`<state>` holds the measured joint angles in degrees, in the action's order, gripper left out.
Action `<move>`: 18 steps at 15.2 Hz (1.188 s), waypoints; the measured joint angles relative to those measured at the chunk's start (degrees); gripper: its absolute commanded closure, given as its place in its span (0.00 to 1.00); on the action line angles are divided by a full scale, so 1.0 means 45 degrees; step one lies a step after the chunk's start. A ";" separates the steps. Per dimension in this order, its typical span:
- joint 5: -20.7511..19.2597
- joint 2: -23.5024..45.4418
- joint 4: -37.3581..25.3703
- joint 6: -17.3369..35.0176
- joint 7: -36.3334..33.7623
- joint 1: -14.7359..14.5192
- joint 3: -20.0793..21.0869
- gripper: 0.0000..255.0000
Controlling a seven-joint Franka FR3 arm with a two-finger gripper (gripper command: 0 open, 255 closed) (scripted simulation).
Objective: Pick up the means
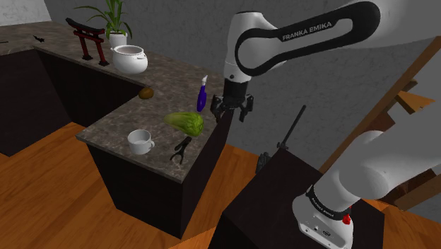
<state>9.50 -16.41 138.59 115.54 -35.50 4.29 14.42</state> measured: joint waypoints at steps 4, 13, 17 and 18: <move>0.0041 0.1865 -0.0523 0.1457 -0.1300 0.0165 0.0258 0.00; -0.0322 0.6373 -0.2626 0.4153 -0.4063 0.0205 0.0144 0.00; -0.0406 0.8301 -0.3947 0.4944 -0.5192 0.0001 -0.0138 0.00; -0.0413 0.8855 -0.4308 0.5186 -0.5413 -0.0043 -0.0232 0.00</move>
<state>7.64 23.44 119.21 138.88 -59.86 4.10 13.37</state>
